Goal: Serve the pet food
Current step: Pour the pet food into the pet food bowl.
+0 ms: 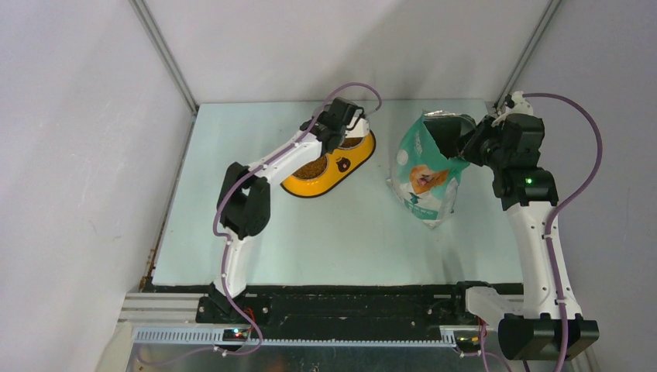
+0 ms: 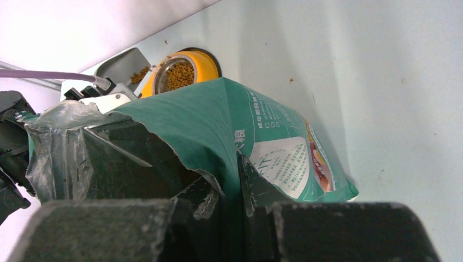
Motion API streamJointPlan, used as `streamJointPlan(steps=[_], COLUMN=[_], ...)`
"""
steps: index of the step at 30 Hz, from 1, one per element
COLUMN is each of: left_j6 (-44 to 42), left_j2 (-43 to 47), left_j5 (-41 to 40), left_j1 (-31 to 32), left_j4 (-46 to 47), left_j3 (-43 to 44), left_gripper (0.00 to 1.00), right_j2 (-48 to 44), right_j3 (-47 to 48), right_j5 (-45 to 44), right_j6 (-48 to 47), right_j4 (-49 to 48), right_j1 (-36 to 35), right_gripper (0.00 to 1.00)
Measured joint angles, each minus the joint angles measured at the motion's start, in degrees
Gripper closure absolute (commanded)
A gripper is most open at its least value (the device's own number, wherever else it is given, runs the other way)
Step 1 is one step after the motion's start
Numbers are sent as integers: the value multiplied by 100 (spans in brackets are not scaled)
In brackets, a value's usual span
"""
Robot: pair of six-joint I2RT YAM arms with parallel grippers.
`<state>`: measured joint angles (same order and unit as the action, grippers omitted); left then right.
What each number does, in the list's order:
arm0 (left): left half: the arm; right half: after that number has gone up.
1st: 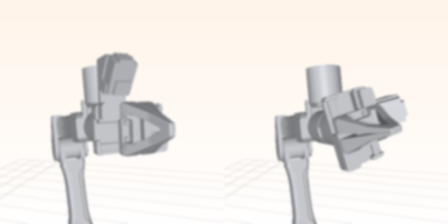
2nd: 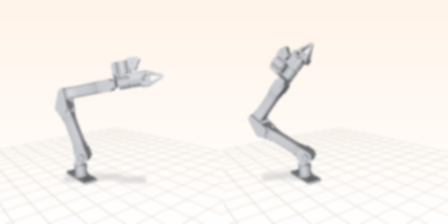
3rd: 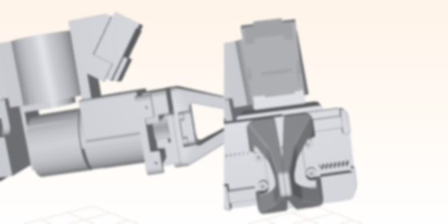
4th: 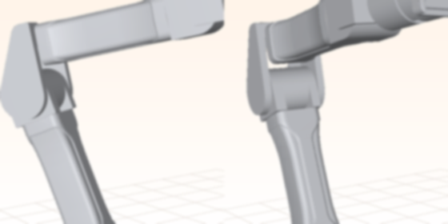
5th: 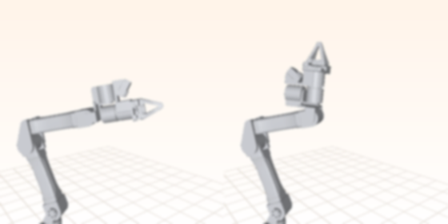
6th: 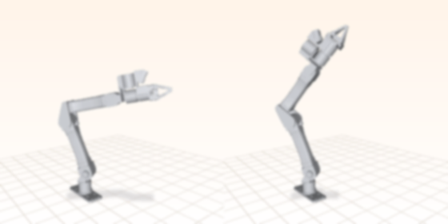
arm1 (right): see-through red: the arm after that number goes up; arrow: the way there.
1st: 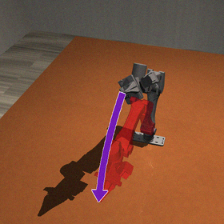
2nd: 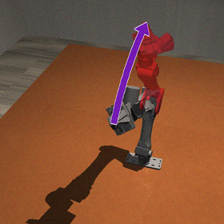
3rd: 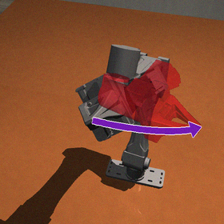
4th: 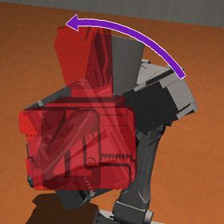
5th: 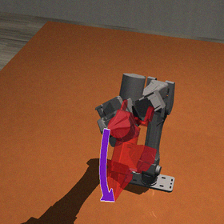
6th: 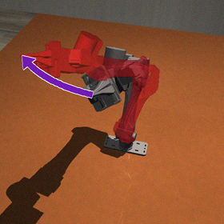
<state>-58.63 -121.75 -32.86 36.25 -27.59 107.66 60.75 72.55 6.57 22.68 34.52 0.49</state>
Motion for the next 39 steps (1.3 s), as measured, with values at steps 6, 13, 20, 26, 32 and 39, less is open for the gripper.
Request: streamJointPlan(steps=[6, 13, 20, 26, 32, 39], left_j6=[-92, -157, -586, -942, -1298, -647], left_j2=[0, 2, 2, 2, 2, 15], left_j5=[7, 48, -186, -455, -647, -422], left_j1=[50, 140, 284, 365, 428, 448], left_j4=[4, 22, 398, 748, 1349, 1187], left_j3=[-9, -42, -627, -874, -1069, -800], left_gripper=[100, 100, 100, 100, 100, 100], right_j2=[0, 0, 0, 0, 0, -7], right_j3=[0, 0, 0, 0, 0, 0], right_j5=[17, 37, 61, 96, 127, 144], right_j6=[-28, -33, -33, -35, -42, -46], right_j4=[-2, -2, -2, -4, -4, -2], right_j1=[0, 0, 2, 0, 0, 0], right_gripper=[100, 100, 100, 100, 100, 100])
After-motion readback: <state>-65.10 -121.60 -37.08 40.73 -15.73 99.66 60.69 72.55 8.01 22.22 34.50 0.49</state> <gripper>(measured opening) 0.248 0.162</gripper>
